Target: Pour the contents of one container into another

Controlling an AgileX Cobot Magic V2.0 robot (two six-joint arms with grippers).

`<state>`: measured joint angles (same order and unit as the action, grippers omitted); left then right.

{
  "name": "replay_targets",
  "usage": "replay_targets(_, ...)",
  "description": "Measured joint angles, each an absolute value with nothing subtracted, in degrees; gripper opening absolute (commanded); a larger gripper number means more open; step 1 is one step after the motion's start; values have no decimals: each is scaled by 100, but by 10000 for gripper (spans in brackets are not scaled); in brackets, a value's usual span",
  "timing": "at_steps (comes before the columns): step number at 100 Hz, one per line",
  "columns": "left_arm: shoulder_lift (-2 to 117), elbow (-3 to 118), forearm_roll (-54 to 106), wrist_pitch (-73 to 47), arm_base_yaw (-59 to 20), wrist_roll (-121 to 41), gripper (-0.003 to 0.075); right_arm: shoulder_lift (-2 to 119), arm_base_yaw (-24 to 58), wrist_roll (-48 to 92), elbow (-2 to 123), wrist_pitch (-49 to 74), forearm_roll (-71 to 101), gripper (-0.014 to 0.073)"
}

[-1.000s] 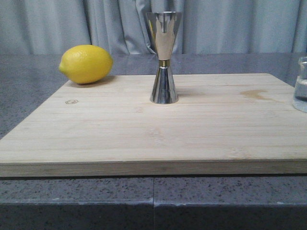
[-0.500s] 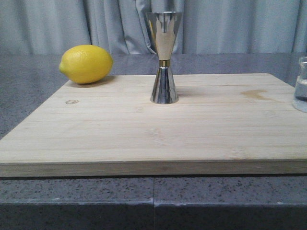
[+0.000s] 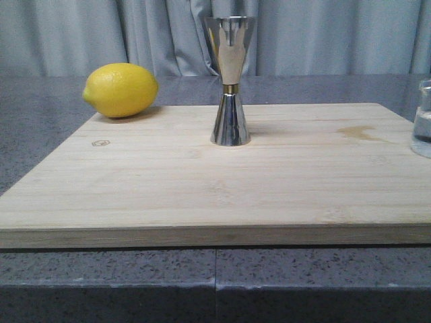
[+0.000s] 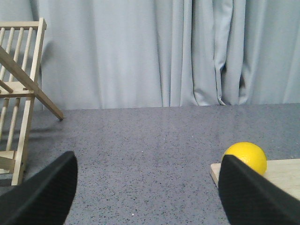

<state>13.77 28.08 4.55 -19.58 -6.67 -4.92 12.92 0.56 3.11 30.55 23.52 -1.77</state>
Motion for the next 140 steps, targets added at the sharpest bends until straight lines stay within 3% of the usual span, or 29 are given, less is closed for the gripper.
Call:
replay_targets(39, 1401, 2864, 515, -2066, -667, -492, 491, 1304, 56, 324, 3099, 2544, -144, 541)
replay_targets(73, 2231, 4044, 742, -4151, -667, -825, 491, 2027, 56, 312, 3913, 3715, -109, 541)
replay_targets(100, 3268, 4499, 3009, -5052, -667, -3147, 491, 2761, 56, 312, 3999, 4142, 132, 541)
replay_targets(140, 5140, 4512, 6219, -5155, -667, -6978, 491, 3025, 56, 322, 3999, 4055, 179, 541)
